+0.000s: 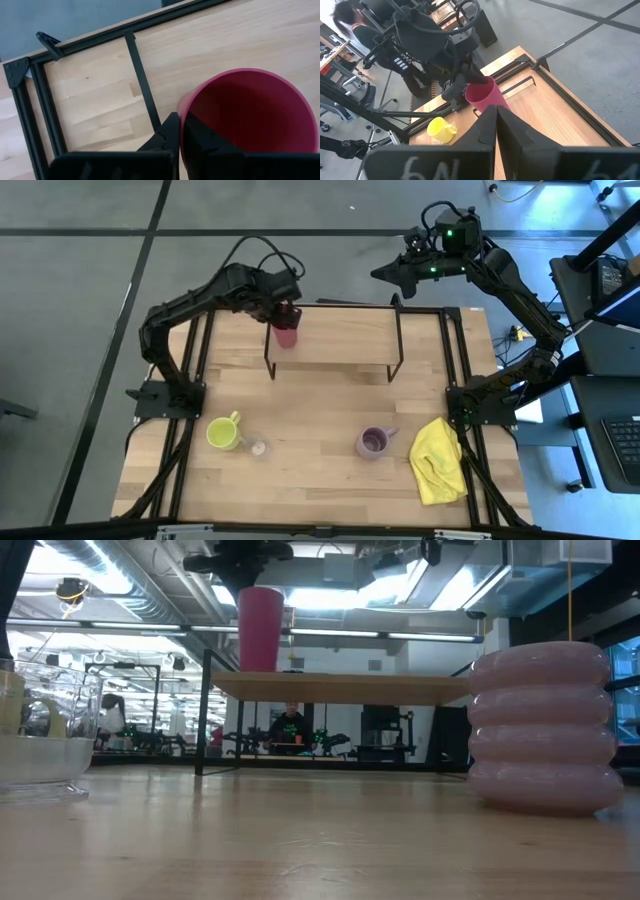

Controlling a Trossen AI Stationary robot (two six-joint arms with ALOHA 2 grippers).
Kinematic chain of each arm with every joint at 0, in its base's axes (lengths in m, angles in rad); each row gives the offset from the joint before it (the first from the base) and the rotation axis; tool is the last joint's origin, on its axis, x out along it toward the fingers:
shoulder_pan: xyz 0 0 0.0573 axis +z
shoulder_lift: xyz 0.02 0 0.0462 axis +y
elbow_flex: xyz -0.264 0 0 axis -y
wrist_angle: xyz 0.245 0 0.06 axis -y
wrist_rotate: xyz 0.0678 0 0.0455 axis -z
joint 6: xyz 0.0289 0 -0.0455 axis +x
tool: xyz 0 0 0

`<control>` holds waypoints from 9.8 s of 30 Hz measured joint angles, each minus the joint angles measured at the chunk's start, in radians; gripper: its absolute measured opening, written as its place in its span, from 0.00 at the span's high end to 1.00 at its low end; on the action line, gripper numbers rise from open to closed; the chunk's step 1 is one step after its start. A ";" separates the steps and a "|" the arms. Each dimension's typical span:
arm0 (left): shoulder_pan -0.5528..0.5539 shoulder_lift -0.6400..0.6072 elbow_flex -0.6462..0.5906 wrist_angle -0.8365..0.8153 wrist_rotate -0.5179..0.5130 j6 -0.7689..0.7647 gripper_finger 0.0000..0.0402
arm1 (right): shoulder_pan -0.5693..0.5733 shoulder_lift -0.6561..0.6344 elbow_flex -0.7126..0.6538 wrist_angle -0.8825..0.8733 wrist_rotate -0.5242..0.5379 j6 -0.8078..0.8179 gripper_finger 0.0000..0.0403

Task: Stack small to large cups/mugs on shelf
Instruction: Put the pink cup on the shelf, then put the violet mug on the shelf

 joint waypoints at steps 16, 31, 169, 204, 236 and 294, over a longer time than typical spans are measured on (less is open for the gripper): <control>-0.003 0.001 -0.054 0.031 0.020 -0.010 0.99 | 0.000 0.000 0.000 -0.094 0.000 -0.001 0.96; -0.004 0.001 -0.056 0.039 -0.030 -0.009 0.98 | 0.000 0.000 0.000 -0.092 0.000 -0.004 0.96; -0.904 -0.206 -0.757 1.005 -0.188 -0.155 0.82 | 0.950 0.074 -0.837 0.115 0.453 0.157 0.90; -0.904 -0.206 -0.757 0.953 -0.243 -0.203 0.82 | 0.813 0.072 -0.188 -0.260 0.767 -0.312 0.92; -0.873 -0.206 -0.756 0.958 -0.275 -0.256 0.82 | 0.298 0.182 -0.139 -0.321 0.629 0.077 0.91; -0.873 -0.206 -0.756 0.950 -0.276 -0.255 0.82 | 0.280 0.241 -0.064 -0.365 0.620 -0.059 0.88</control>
